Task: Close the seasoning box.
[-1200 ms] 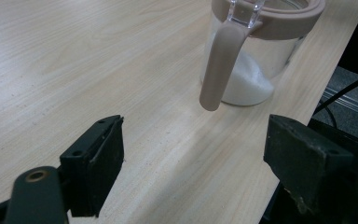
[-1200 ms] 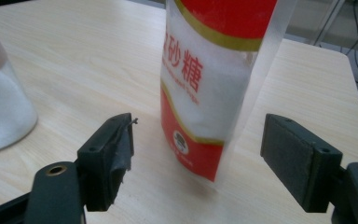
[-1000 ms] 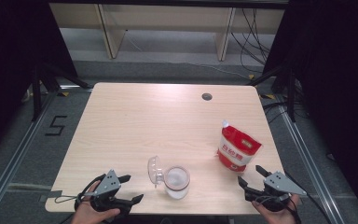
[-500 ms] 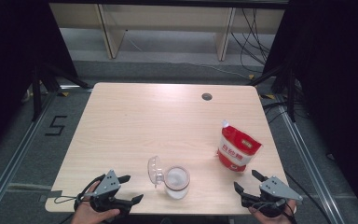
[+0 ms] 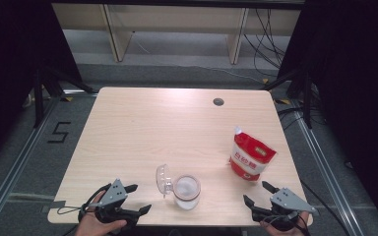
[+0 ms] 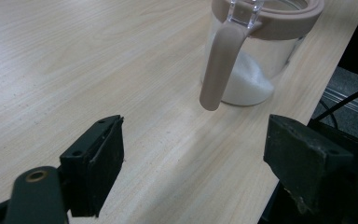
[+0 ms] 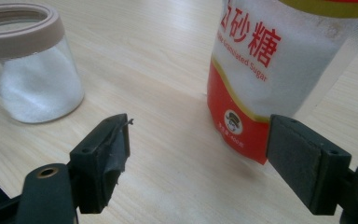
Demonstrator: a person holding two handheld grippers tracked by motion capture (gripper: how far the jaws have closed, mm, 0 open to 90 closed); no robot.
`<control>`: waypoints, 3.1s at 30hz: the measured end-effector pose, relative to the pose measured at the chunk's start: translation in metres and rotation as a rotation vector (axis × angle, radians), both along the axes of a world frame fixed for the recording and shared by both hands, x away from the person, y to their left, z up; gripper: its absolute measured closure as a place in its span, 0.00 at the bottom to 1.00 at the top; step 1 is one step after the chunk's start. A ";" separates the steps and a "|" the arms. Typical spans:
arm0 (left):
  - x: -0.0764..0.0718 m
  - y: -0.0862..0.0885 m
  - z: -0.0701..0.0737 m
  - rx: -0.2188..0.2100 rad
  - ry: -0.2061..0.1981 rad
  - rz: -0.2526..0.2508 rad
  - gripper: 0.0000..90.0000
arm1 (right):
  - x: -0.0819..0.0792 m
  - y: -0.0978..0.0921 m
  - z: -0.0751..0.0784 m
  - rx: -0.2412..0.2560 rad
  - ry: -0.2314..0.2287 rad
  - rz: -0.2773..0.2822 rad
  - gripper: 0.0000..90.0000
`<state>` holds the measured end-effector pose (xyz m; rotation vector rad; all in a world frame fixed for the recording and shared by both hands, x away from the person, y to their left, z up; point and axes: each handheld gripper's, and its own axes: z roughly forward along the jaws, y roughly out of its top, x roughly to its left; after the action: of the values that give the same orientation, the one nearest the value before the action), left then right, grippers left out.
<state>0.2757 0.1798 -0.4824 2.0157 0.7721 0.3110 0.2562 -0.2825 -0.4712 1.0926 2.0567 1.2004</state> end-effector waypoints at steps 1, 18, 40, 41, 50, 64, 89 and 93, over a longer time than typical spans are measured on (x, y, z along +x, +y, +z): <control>0.000 0.000 0.000 0.000 -0.001 -0.001 0.22 | 0.000 -0.001 0.000 -0.014 -0.017 -0.005 0.25; -0.005 -0.002 0.008 -0.023 -0.055 -0.024 0.68 | 0.002 0.005 -0.002 -0.014 -0.002 0.027 0.26; 0.000 -0.030 0.033 0.012 -0.099 -0.068 0.99 | 0.002 0.009 -0.004 -0.022 0.023 0.043 0.27; 0.000 -0.031 0.034 0.011 -0.110 -0.065 0.99 | 0.002 0.009 -0.004 -0.026 0.024 0.046 0.27; 0.000 -0.036 0.040 0.004 -0.126 -0.071 0.99 | 0.002 0.009 -0.005 -0.025 0.021 0.050 0.27; 0.002 -0.050 0.043 0.002 -0.137 -0.106 0.99 | 0.000 0.012 -0.005 -0.014 0.043 0.042 0.27; 0.002 -0.050 0.038 0.004 -0.104 -0.117 0.79 | 0.000 0.012 -0.005 -0.027 0.037 0.045 0.28; 0.001 -0.046 0.037 -0.003 -0.089 -0.106 0.71 | -0.001 0.013 -0.005 -0.020 0.051 0.042 0.27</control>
<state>0.2770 0.1334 -0.4453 2.0172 0.6079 0.3360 0.2553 -0.2697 -0.4759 1.0854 2.1356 1.1809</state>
